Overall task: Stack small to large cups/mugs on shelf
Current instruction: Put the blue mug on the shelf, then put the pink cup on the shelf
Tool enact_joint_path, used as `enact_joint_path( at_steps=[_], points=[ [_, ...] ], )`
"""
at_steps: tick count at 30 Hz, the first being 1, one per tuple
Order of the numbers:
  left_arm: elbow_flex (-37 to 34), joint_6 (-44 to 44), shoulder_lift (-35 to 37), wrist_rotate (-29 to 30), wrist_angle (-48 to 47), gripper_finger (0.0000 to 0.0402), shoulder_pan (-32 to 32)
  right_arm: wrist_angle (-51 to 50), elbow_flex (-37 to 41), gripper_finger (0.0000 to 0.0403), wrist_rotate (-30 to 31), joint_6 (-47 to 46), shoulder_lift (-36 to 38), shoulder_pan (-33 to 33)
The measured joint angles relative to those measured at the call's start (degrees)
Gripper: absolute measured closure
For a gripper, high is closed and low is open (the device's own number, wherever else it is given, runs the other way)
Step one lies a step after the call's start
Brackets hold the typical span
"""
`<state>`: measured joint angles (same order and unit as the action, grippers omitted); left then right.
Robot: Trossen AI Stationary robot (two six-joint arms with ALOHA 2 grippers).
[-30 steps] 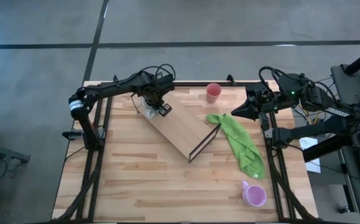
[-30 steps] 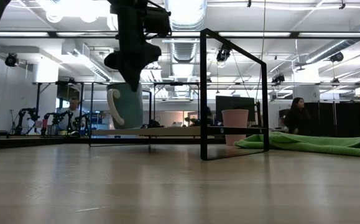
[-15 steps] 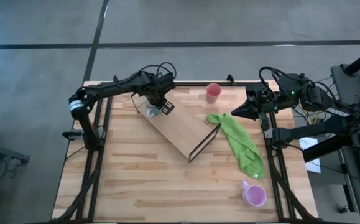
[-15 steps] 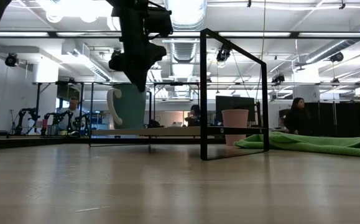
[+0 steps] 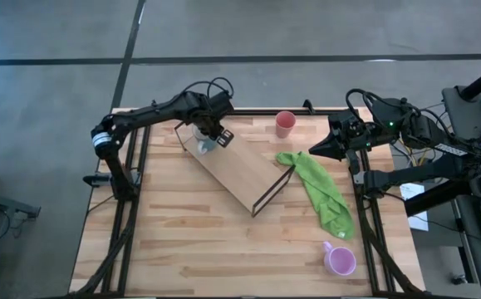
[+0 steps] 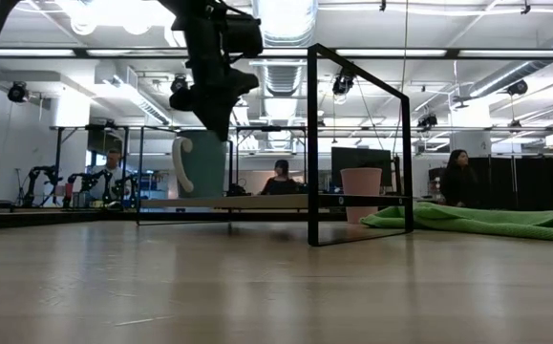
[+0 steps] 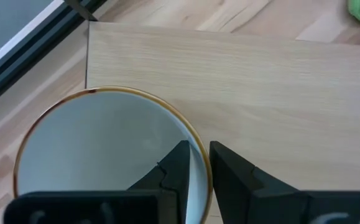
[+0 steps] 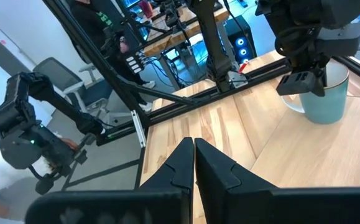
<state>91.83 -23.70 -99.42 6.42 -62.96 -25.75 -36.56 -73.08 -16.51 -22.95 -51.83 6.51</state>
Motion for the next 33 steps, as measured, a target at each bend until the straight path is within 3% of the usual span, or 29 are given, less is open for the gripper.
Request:
enact_joint_path(
  at_steps=[22, 33],
  points=[
    [0.4, 0.1, 0.1, -1.4, 0.0, 0.0354, -0.2, 0.0, 0.0, 0.0394, 0.0, -3.7, 0.0, 0.0],
    [0.4, -2.8, 0.1, -0.3, 0.0, 0.0279, -0.8, 0.0, 0.0, 0.0394, 0.0, -3.6, 0.0, 0.0]
  ],
)
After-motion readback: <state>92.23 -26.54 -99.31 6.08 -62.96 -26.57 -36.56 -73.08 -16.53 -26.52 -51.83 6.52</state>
